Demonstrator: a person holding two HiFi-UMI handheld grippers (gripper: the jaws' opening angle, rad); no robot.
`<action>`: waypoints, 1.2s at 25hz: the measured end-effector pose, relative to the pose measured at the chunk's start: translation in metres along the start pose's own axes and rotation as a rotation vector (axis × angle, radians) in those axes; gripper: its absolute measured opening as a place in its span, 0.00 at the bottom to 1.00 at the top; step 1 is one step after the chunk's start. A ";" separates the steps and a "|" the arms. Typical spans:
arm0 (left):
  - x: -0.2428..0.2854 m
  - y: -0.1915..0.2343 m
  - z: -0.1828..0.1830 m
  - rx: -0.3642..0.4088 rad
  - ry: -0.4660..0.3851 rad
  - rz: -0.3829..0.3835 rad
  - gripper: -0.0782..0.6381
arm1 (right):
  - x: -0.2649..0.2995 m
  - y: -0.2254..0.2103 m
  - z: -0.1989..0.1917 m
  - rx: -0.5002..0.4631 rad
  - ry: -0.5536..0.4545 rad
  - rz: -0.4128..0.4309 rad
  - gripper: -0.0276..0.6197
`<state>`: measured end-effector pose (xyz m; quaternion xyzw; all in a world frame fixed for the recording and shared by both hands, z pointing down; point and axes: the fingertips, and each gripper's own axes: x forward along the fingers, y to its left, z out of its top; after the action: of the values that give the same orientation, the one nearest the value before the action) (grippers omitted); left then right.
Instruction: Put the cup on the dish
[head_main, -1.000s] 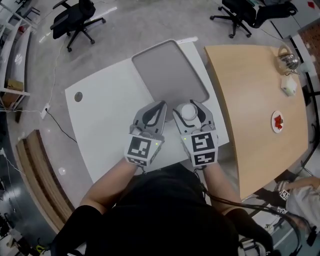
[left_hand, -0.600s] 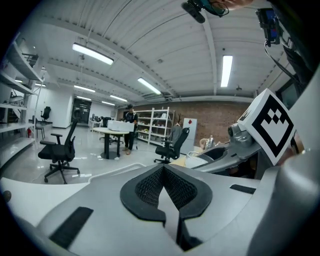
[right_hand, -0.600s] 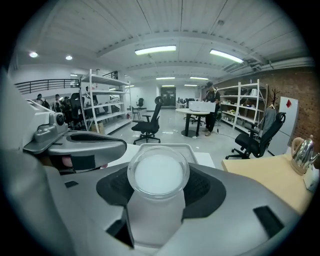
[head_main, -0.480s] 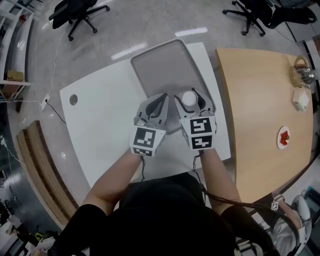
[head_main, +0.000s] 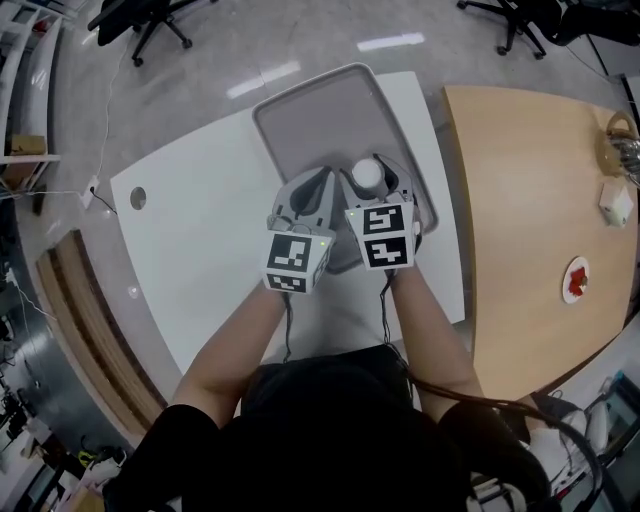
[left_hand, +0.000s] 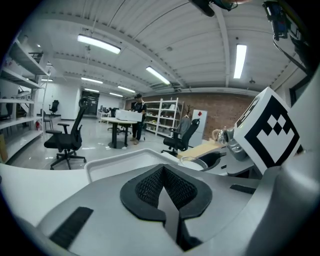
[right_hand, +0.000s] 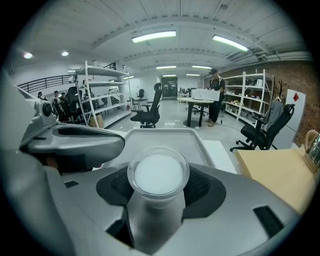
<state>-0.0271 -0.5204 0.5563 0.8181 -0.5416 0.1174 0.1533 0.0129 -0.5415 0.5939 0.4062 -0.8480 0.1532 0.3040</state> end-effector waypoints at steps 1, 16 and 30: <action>0.001 0.001 -0.002 -0.004 0.005 0.003 0.11 | 0.004 0.000 -0.004 0.001 0.008 0.003 0.42; -0.017 0.000 0.009 -0.010 -0.014 0.001 0.11 | -0.006 0.004 -0.001 -0.019 -0.039 -0.027 0.42; -0.154 -0.037 0.072 0.037 -0.164 -0.058 0.11 | -0.175 0.060 0.061 -0.004 -0.306 -0.183 0.33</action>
<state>-0.0507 -0.4028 0.4301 0.8430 -0.5261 0.0556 0.0968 0.0269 -0.4310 0.4346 0.4997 -0.8442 0.0594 0.1847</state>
